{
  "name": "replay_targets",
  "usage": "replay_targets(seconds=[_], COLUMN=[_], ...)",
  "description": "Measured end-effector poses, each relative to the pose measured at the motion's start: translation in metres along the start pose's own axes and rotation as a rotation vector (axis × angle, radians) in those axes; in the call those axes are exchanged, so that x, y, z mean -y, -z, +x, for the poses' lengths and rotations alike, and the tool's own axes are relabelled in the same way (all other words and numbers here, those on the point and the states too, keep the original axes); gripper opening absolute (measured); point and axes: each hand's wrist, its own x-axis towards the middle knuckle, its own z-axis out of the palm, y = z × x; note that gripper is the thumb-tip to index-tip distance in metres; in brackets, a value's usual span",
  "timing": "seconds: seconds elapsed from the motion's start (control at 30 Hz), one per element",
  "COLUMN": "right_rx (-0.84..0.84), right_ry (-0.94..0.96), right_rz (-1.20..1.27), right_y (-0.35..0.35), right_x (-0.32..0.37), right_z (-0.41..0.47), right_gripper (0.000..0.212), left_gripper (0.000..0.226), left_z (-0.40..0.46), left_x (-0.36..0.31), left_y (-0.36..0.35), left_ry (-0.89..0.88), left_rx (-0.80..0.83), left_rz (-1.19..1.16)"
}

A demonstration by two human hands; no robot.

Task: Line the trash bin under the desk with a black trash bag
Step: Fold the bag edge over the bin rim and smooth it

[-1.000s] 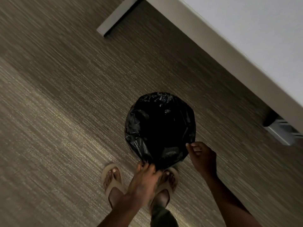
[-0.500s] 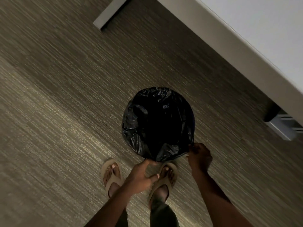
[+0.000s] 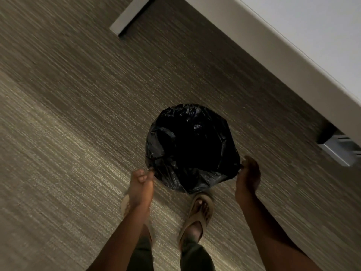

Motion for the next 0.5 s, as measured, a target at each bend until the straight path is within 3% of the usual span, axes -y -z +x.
replay_targets(seconds=[0.03, 0.1, 0.17, 0.3, 0.5], right_rx=[-0.057, -0.067, 0.029, 0.142, 0.134], right_ry=[0.104, 0.264, 0.34, 0.316, 0.221], right_rz=[-0.073, -0.177, -0.256, -0.303, -0.332], right_y=[-0.002, -0.009, -0.019, -0.033, -0.035], right_x=[0.007, 0.018, 0.022, 0.023, 0.012], right_z=[-0.004, -0.013, -0.019, -0.016, -0.002], right_gripper=[0.046, 0.054, 0.052, 0.05, 0.045], left_gripper=[0.008, 0.042, 0.058, 0.055, 0.047], left_z=[-0.003, -0.004, 0.0, 0.015, 0.041], left_x=[-0.008, -0.021, -0.032, -0.041, -0.027], left_y=[-0.002, -0.009, -0.018, -0.027, -0.017], left_ry=[-0.049, -0.088, -0.071, 0.064, 0.021], left_rx=[0.033, 0.115, 0.145, 0.21, 0.258], left_rz=[0.035, 0.125, 0.11, -0.057, 0.074])
